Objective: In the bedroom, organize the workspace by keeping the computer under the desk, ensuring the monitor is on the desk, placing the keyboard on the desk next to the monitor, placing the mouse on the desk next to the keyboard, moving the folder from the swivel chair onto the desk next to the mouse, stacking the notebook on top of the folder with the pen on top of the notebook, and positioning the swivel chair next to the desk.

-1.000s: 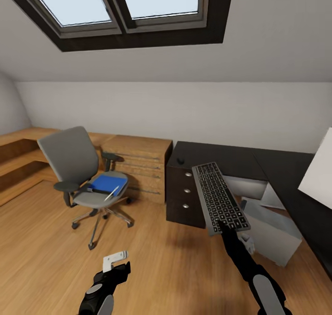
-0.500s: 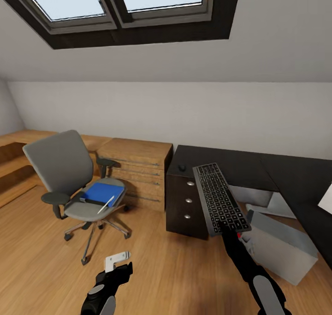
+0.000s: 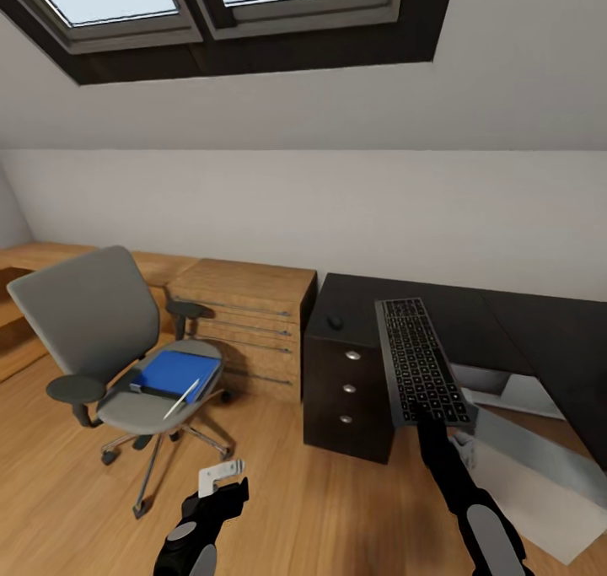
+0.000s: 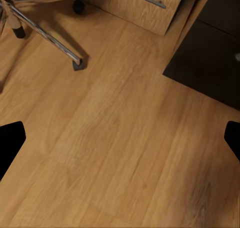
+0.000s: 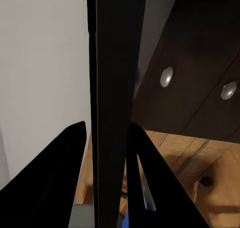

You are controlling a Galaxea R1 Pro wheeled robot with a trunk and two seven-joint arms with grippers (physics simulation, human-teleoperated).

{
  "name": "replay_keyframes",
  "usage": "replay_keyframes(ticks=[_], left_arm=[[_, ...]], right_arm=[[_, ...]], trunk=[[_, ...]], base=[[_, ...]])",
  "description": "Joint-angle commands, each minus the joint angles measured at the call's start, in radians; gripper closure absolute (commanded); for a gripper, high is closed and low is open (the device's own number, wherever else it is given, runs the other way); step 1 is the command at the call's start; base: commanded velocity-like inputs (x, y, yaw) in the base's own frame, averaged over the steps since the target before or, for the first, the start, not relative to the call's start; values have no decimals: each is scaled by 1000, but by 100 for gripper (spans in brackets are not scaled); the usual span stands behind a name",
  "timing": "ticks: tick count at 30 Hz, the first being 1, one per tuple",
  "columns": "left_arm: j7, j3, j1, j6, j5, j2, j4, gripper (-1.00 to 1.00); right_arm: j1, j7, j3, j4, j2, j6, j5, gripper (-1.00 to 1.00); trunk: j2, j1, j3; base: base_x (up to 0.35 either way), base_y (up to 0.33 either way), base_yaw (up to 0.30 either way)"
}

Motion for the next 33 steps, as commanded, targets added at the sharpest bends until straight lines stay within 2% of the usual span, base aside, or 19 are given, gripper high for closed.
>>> replay_keyframes(ticks=[1, 19, 26, 33], left_arm=[[8, -3, -1, 2, 8, 0, -2, -100], [5, -6, -1, 2, 10, 0, 1, -100], [8, -22, -1, 2, 10, 0, 3, -100], [7, -26, -1, 2, 10, 0, 5, -100]], right_arm=[[-1, 2, -2, 0, 2, 6, -10, 100], [-1, 4, 0, -1, 3, 7, -13, 100], [-1, 4, 1, 11, 7, 4, -12, 100], [-1, 4, 4, 42, 9, -17, -13, 100]], trunk=[[-1, 1, -1], [-1, 1, -1], [-1, 1, -1], [-1, 1, -1]], base=[[323, 0, 0], [323, 0, 0], [323, 0, -6], [201, 0, -137]])
